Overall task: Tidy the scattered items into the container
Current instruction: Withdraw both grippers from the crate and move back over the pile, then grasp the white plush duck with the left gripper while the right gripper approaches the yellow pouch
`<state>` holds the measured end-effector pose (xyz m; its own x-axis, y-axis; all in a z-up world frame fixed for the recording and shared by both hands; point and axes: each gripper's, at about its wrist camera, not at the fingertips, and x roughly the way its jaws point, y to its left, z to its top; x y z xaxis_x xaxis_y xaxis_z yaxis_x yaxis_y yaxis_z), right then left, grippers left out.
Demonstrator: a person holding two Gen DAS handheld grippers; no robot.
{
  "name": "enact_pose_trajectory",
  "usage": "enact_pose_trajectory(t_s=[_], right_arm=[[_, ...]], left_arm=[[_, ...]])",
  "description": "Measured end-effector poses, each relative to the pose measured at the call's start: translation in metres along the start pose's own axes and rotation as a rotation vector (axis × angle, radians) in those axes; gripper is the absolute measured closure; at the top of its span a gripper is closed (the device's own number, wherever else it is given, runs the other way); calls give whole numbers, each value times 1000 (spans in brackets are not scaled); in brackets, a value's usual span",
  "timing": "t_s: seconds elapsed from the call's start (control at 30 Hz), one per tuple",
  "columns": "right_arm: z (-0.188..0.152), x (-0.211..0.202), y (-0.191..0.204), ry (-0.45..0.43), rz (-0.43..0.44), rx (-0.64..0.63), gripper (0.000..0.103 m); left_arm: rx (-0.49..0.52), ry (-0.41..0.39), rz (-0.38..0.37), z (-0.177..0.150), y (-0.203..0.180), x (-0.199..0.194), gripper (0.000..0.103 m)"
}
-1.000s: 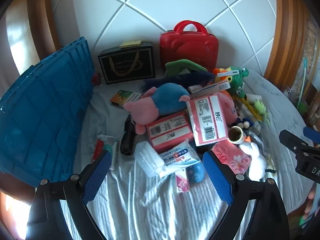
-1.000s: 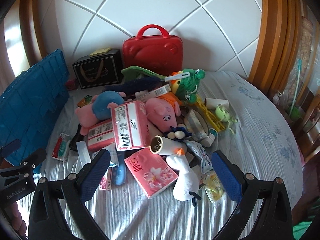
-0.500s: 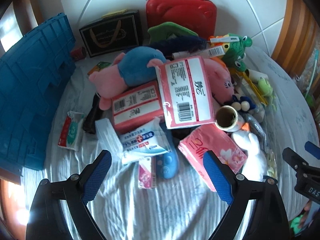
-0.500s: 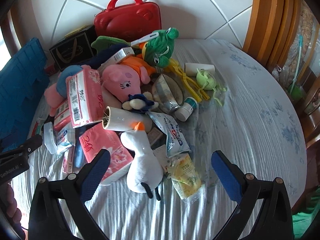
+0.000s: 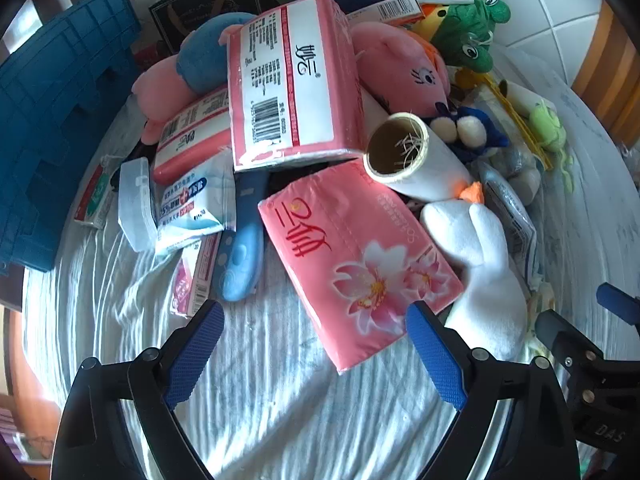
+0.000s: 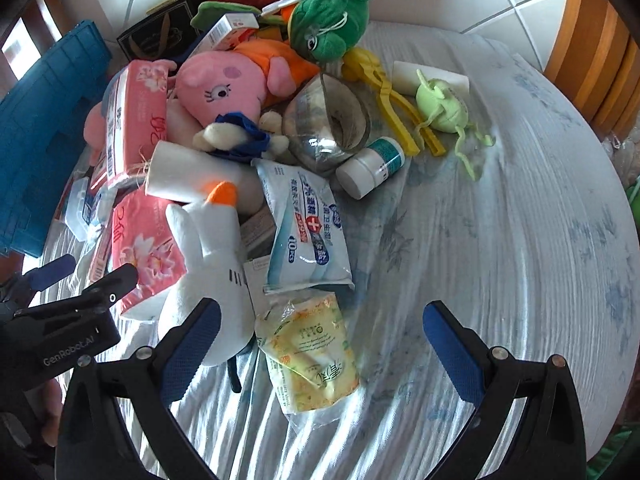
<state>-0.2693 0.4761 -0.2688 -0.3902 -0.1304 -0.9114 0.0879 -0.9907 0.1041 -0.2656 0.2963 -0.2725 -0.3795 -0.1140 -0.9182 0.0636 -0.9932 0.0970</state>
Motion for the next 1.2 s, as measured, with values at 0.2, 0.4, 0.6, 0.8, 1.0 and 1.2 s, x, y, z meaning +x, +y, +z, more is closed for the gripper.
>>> enact_pose_trajectory(t_s=[0.2, 0.4, 0.6, 0.8, 1.0, 1.2], right_arm=[[-2, 10, -7, -9, 29, 15, 11], [-5, 9, -12, 15, 44, 17, 31], [-35, 5, -11, 69, 66, 18, 37], [-41, 25, -15, 78, 40, 52, 41], [-42, 22, -40, 100, 8, 19, 60], [-44, 19, -61, 99, 9, 16, 59]], left_arm=[[-6, -27, -34, -3, -3, -9, 15], [110, -55, -83, -12, -31, -21, 17], [204, -93, -148, -24, -45, -33, 27], [211, -87, -157, -27, -53, -34, 27], [161, -59, -192, -9, -95, -23, 18], [97, 35, -178, -11, -127, 8, 21]])
